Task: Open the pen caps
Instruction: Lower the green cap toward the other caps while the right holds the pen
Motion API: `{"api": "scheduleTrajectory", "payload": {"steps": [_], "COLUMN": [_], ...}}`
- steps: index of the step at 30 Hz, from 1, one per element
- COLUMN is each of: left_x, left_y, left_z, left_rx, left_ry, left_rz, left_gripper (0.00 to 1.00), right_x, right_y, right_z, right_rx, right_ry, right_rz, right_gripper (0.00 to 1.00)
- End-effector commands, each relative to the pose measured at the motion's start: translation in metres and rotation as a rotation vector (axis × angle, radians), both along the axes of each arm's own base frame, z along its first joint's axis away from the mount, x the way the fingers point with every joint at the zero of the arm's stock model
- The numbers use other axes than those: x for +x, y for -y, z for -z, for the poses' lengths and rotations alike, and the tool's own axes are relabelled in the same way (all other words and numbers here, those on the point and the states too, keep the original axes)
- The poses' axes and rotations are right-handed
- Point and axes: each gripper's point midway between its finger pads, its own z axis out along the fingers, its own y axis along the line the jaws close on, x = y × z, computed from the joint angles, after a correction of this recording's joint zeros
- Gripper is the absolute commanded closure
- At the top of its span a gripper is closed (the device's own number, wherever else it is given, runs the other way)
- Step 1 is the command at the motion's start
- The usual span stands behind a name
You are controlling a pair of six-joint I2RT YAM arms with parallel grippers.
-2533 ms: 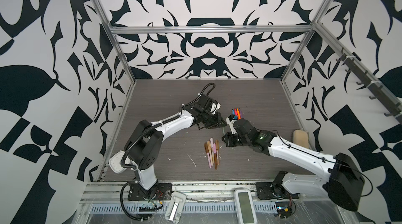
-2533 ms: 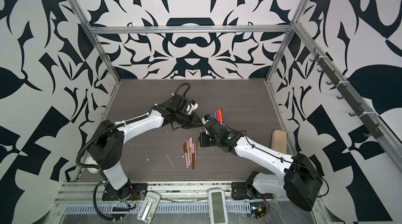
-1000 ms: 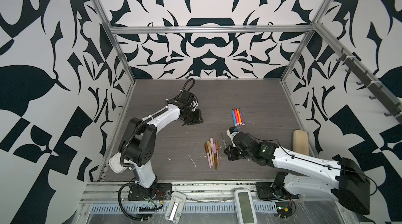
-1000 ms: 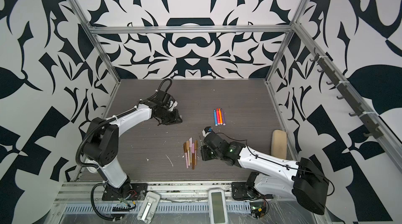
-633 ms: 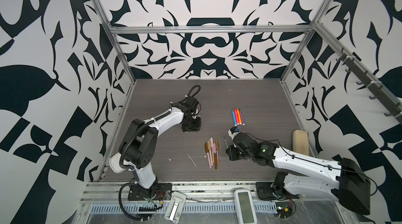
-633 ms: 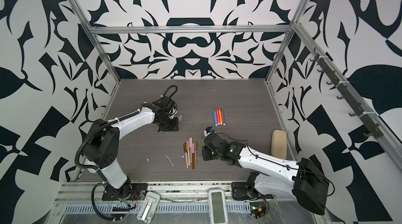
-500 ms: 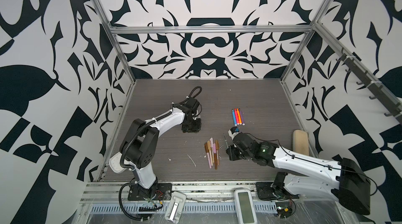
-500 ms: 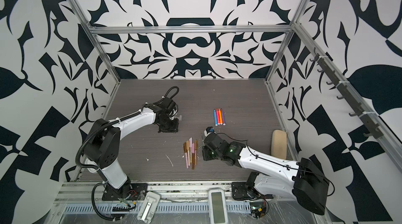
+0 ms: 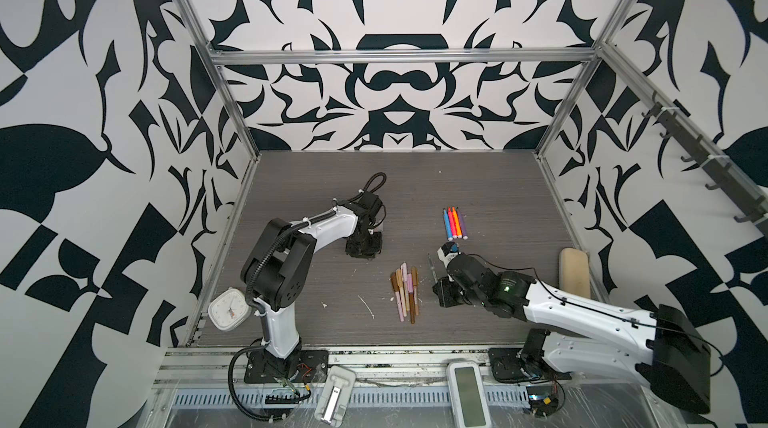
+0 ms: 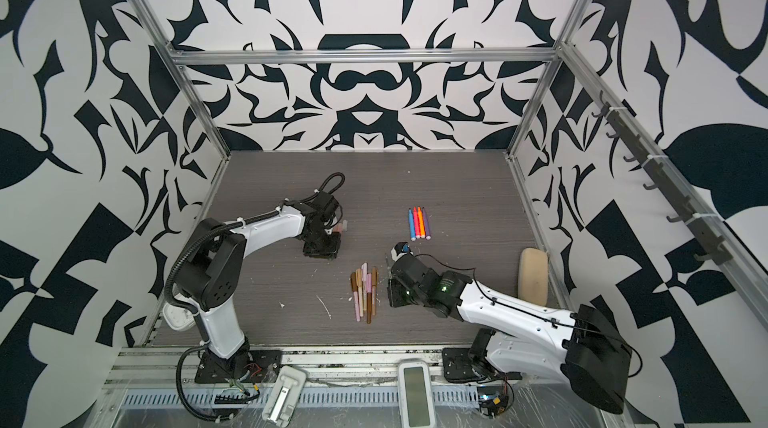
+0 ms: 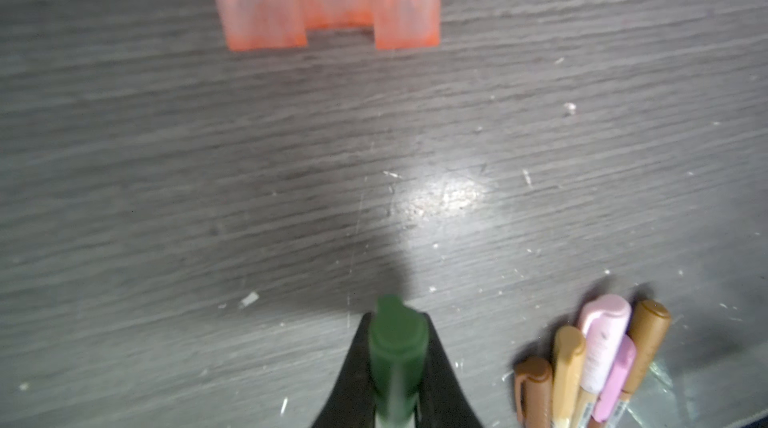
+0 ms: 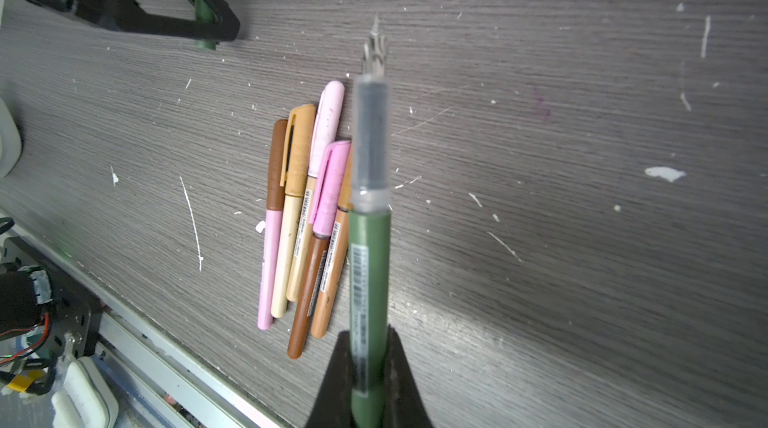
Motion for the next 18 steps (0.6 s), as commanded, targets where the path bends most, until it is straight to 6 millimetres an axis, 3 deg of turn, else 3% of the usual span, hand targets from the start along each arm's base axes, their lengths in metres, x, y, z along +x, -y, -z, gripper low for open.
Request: {"api": "scheduleTrajectory", "payload": {"steps": [1,18], "left_x": [-0.0071,-0.0045], "left_y": [-0.0088,-0.0067], "left_z": [0.0074,0.0019], "left_rx": [0.041,0.043], "left_ry": [-0.035,-0.027], "left_rz": [-0.003,-0.002], "left_gripper": [0.81,0.76], "right_x": [0.001,0.0002], "right_y": [0.0033,0.0058], "right_z": [-0.001,-0.0035], "right_rx": [-0.001,-0.003], "right_ry": [0.008,0.015], "right_rz": [0.021,0.019], "right_gripper": [1.0,1.0]}}
